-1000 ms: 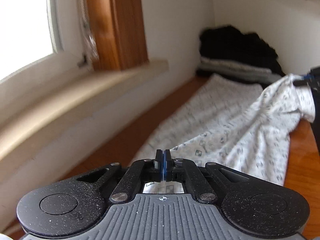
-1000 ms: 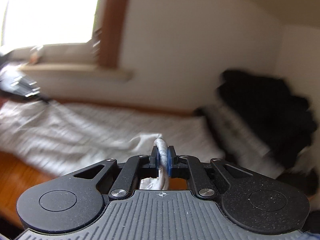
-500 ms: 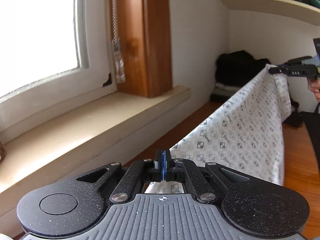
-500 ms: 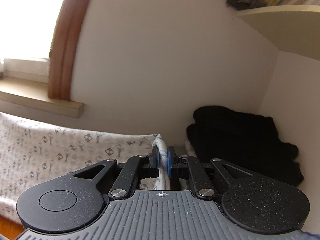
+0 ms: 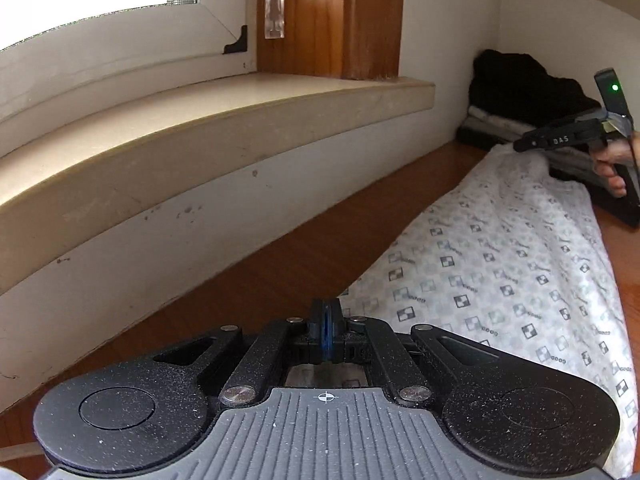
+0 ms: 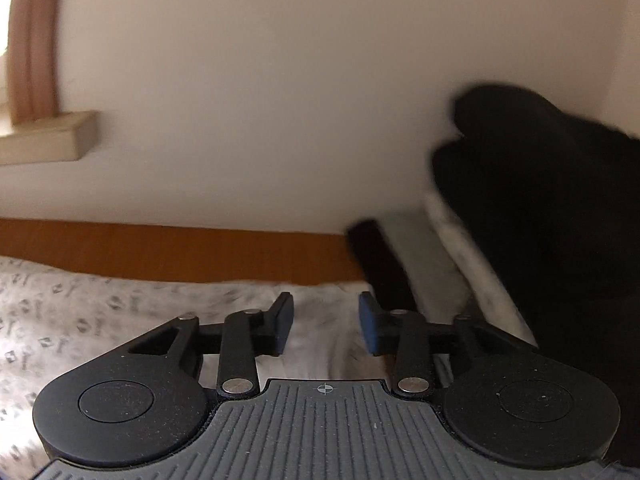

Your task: Fold clothes

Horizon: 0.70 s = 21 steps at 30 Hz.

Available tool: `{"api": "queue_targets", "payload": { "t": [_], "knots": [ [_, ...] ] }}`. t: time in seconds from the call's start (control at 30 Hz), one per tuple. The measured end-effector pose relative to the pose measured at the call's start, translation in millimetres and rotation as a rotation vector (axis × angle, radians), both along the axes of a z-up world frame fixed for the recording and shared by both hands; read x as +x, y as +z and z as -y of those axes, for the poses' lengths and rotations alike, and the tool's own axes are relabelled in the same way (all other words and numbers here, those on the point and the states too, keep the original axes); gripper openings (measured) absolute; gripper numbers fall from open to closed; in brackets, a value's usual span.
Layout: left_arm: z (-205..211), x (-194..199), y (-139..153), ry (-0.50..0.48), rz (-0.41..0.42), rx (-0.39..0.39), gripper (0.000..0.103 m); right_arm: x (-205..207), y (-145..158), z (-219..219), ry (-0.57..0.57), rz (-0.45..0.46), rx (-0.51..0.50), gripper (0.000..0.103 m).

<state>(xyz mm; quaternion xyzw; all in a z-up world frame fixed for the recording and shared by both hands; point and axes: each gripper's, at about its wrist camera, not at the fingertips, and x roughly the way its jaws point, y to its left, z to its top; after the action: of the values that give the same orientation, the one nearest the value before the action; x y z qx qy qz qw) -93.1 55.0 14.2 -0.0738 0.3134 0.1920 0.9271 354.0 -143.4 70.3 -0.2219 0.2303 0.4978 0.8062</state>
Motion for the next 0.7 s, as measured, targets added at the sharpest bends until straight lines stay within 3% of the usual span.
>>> {"api": "queue_targets", "payload": {
  "t": [0.23, 0.53, 0.57, 0.6, 0.63, 0.7],
  "knots": [
    [-0.1, 0.5, -1.6, 0.0, -0.001, 0.01, 0.001, 23.2, -12.0, 58.6, -0.03, -0.183, 0.065, 0.038],
    [1.6, 2.7, -1.6, 0.005, -0.008, 0.017, 0.001, -11.2, -27.1, 78.6, 0.042, -0.175, 0.029, 0.038],
    [1.8, 3.0, -1.8, 0.006, -0.008, 0.018, 0.001, -14.4, -26.3, 75.4, 0.047, -0.155, 0.023, 0.035],
    [1.9, 3.2, -2.0, 0.007, -0.009, 0.02, 0.001, -14.2, -24.7, 76.8, 0.041, -0.151, 0.032, 0.008],
    [3.9, 4.2, -1.7, 0.015, -0.013, 0.042, 0.001, -13.7, -22.9, 78.8, 0.033, -0.148, 0.044, 0.002],
    [9.5, 5.4, -0.2, 0.027, -0.018, 0.091, 0.001, -15.0, -17.3, 86.4, 0.007, -0.084, 0.071, 0.001]
  ]
}}
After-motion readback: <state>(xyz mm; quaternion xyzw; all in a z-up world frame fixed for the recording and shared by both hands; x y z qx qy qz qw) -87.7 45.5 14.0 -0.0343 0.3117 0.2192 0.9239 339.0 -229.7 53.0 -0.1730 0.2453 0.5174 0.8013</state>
